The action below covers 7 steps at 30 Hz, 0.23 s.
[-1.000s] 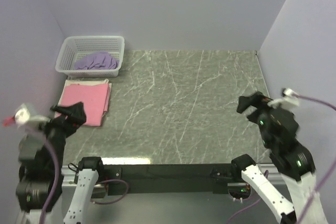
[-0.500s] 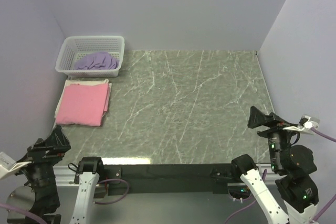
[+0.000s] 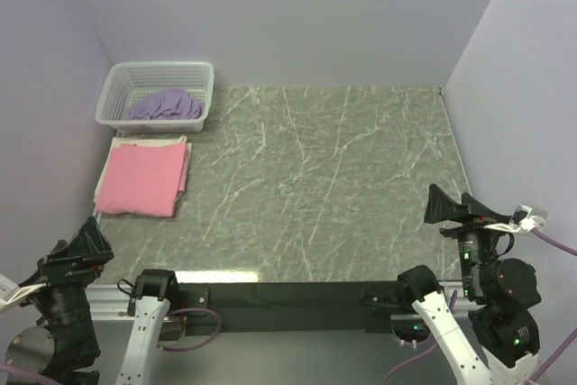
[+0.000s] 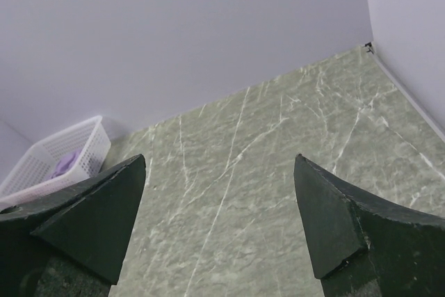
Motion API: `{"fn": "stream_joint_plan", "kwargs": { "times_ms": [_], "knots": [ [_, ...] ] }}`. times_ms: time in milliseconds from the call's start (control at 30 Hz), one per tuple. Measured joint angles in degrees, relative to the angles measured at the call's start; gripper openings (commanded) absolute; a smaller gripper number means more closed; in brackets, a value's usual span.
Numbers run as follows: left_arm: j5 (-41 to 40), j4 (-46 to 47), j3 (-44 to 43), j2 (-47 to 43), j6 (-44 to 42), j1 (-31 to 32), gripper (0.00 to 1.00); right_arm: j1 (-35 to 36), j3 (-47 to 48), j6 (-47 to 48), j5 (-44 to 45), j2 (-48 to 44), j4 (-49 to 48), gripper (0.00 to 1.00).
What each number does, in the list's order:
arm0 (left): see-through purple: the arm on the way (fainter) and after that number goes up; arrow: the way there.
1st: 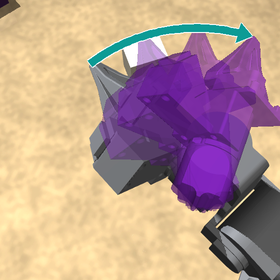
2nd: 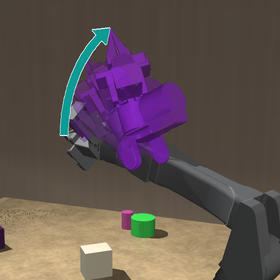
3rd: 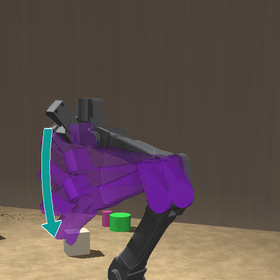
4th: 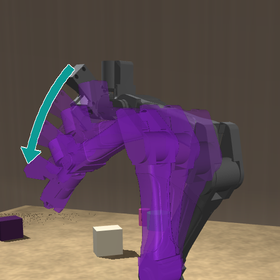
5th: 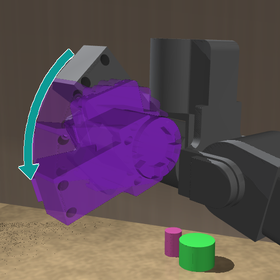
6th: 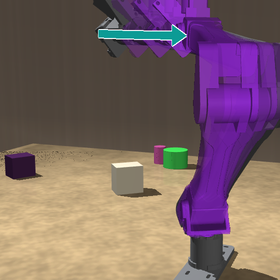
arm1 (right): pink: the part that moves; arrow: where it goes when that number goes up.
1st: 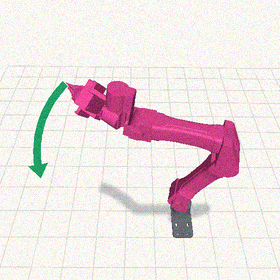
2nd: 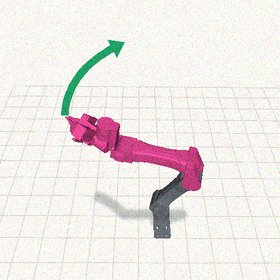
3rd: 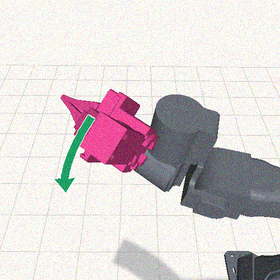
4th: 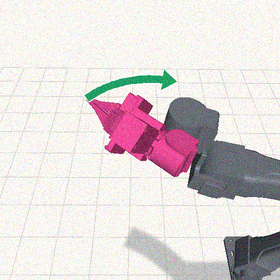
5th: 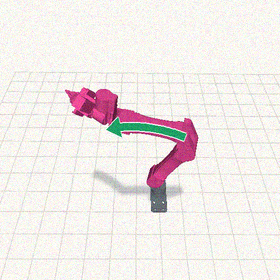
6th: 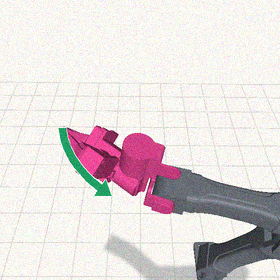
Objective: Fold and stack the t-shirts
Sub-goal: Neatly place the folded tshirt to the corner
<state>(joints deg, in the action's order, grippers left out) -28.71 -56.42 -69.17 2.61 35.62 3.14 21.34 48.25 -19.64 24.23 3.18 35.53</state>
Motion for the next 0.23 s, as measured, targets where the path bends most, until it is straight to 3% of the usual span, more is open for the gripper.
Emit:
{"fn": "stream_joint_plan", "kwargs": {
  "times_ms": [233],
  "knots": [
    [-2.25,0.11,1.31,-0.15,1.64,2.21,0.99,0.00,-1.11,0.02,-0.35,0.04,-1.40,0.92]
  ]
}}
